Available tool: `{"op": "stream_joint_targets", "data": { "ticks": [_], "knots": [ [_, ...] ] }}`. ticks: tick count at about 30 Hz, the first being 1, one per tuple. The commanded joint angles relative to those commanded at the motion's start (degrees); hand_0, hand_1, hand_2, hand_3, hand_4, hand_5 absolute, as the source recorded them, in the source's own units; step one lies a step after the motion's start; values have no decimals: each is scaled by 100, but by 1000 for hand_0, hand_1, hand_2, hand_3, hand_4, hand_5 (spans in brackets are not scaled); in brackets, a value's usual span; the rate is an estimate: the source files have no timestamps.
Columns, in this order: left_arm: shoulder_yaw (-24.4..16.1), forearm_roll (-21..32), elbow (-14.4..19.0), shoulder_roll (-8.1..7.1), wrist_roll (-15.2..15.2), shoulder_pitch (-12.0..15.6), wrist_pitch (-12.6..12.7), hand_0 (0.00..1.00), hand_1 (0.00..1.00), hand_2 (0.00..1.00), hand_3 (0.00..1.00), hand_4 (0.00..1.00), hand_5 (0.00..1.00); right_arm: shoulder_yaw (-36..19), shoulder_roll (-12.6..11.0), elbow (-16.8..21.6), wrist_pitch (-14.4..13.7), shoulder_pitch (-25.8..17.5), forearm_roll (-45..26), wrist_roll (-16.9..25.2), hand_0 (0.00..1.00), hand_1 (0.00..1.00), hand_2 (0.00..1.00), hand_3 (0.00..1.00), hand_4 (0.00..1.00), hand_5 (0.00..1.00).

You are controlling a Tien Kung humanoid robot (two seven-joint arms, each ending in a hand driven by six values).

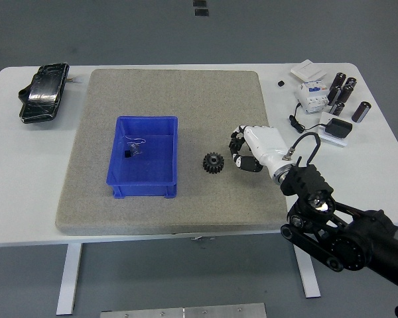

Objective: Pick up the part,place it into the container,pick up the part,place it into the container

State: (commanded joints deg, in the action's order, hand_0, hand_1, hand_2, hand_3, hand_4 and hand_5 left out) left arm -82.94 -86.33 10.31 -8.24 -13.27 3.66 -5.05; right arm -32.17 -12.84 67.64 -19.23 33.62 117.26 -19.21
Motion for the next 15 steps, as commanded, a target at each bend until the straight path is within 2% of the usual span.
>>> {"op": "stream_joint_targets", "data": {
  "ticks": [8, 13, 14, 15],
  "knots": [
    [-12, -27, 0, 15, -23, 19, -6, 669, 645, 615, 616, 684, 552, 665, 677, 227, -221, 487, -3, 61, 381, 461, 515, 680, 319, 38],
    [-39, -54, 0, 5, -35, 18, -4, 669, 645, 615, 616, 684, 552, 1169, 911, 184, -265, 720, -7, 152, 381, 461, 515, 680, 319, 38],
    [-45, -59, 0, 3, -40, 18, -4, 669, 645, 615, 617, 683, 556, 1232, 942, 161, -241, 753, -30, 174, 475, 540, 600, 686, 346, 145],
    [-51, -66, 0, 1, -43, 18, -4, 669, 645, 615, 617, 683, 556, 1271, 964, 141, -208, 777, -46, 186, 475, 540, 600, 686, 346, 145]
  ]
}}
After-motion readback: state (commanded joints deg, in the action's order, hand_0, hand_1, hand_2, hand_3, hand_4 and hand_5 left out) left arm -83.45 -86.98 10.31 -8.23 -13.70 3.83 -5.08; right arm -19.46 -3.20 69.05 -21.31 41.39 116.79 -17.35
